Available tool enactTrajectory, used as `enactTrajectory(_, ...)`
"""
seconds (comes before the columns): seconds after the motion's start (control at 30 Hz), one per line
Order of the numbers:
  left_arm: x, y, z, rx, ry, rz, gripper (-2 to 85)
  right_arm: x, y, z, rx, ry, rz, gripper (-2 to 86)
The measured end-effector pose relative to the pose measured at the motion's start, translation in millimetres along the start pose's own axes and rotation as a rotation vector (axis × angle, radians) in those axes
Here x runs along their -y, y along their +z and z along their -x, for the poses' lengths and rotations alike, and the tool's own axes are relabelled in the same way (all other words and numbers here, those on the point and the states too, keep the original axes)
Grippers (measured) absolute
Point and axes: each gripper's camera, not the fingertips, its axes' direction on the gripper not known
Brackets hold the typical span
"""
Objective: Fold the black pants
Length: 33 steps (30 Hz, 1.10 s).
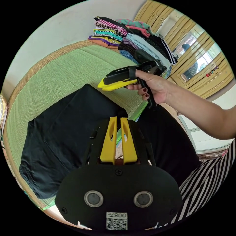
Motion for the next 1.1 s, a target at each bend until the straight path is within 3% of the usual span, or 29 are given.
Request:
enactTrajectory(0.23,-10.3,-26.1,-5.2,-0.013,0.022,-0.022,2.7,38.4,25.4,-19.5,0.042,0.054,0.061,6.0)
enactTrajectory(0.6,-29.2,-67.1,-17.2,-0.147,0.059,-0.046,2.6,1.6,-7.6,-43.0,0.0,0.081,-0.022,2.3)
enactTrajectory(0.9,-75.1,-159.2,3.7,-0.216,0.043,-0.171,2.6,-38.2,-6.9,-22.5,0.026,0.059,-0.148,2.1)
enactTrajectory(1.1,-140.4,-249.6,61.2,-0.28,-0.085,-0.341,2.5,-47.7,38.4,29.5,0.048,-0.025,-0.181,2.1)
